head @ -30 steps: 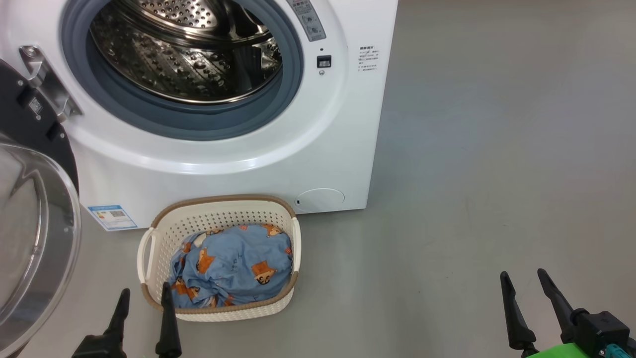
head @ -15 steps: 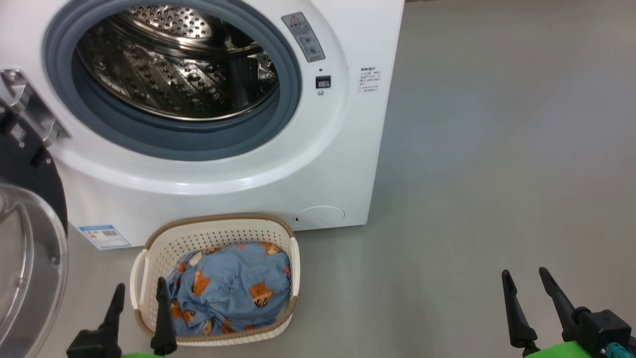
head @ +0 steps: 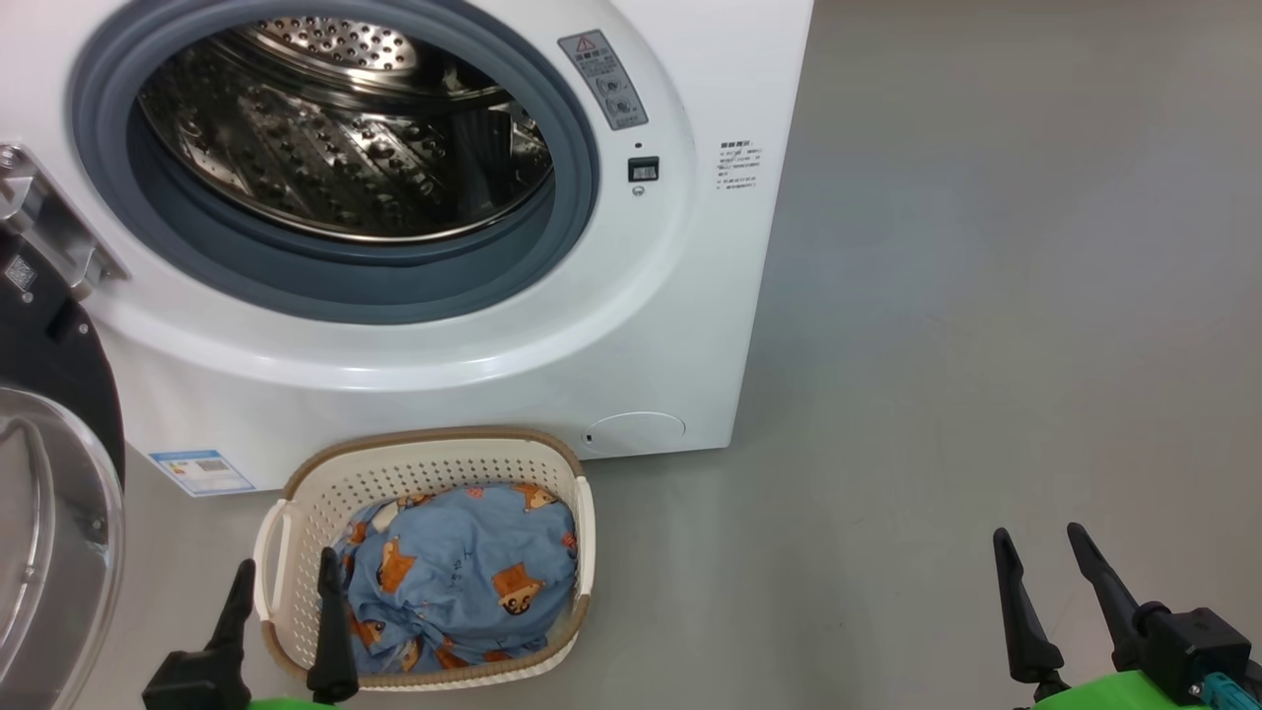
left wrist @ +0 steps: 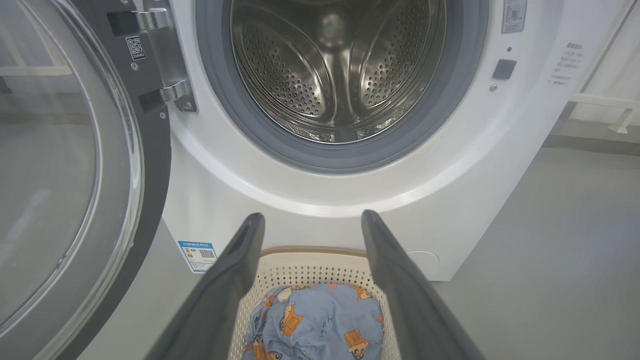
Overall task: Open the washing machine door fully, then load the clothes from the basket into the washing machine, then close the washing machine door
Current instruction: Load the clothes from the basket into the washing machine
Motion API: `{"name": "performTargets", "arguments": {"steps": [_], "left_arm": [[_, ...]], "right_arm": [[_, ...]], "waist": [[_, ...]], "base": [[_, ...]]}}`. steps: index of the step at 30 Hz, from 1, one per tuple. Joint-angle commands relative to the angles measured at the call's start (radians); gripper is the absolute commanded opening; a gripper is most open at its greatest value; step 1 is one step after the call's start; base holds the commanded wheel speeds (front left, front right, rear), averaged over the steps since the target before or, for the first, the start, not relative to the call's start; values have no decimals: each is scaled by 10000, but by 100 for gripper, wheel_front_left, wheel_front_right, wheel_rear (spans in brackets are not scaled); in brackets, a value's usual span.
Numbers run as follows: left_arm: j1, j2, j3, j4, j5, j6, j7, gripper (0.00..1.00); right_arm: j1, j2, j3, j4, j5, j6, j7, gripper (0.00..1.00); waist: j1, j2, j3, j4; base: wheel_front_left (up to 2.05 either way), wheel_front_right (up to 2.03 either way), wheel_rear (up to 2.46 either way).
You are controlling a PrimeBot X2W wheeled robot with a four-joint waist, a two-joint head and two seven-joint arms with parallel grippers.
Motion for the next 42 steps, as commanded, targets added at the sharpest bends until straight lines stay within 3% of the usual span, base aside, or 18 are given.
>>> {"name": "performTargets", "arguments": {"steps": [1,11,12,23,28,36,42], "left_arm": [[-337,105,269,-241,92,92,-55,100],[-759,105,-75,287,187,288,-55,100],[-2257,105,-522,2020,263,376,-55,100],[-5630,628,-295,6078,173,594,637,100],[-6689,1142,-248,7464,205,655,1174,100],[-8384,1610,46,9023,-325,243,2157,100],[-9094,1893,317,9709,-651,426,3002,100]], "right_arm": [[-337,-118,274,-197,109,16,-90,100],[-547,-100,462,-155,283,16,-90,100],[-1112,-84,771,-152,540,16,-90,100],[-2277,-127,1380,-84,1030,16,-90,100],[-2643,-138,1578,-64,1201,16,-90,100],[-3014,-156,1755,-108,1409,16,-90,100],[-3121,-129,1873,-171,1537,16,-90,100]], "waist": [[0,-1,21,-8],[0,-1,727,-333],[0,-1,2265,-786],[0,-1,4763,-1525],[0,-1,5353,-1874],[0,-1,6404,-2408],[0,-1,6941,-2695]], "base": [[0,0,0],[0,0,0],[0,0,0],[0,0,0],[0,0,0],[0,0,0],[0,0,0]]}}
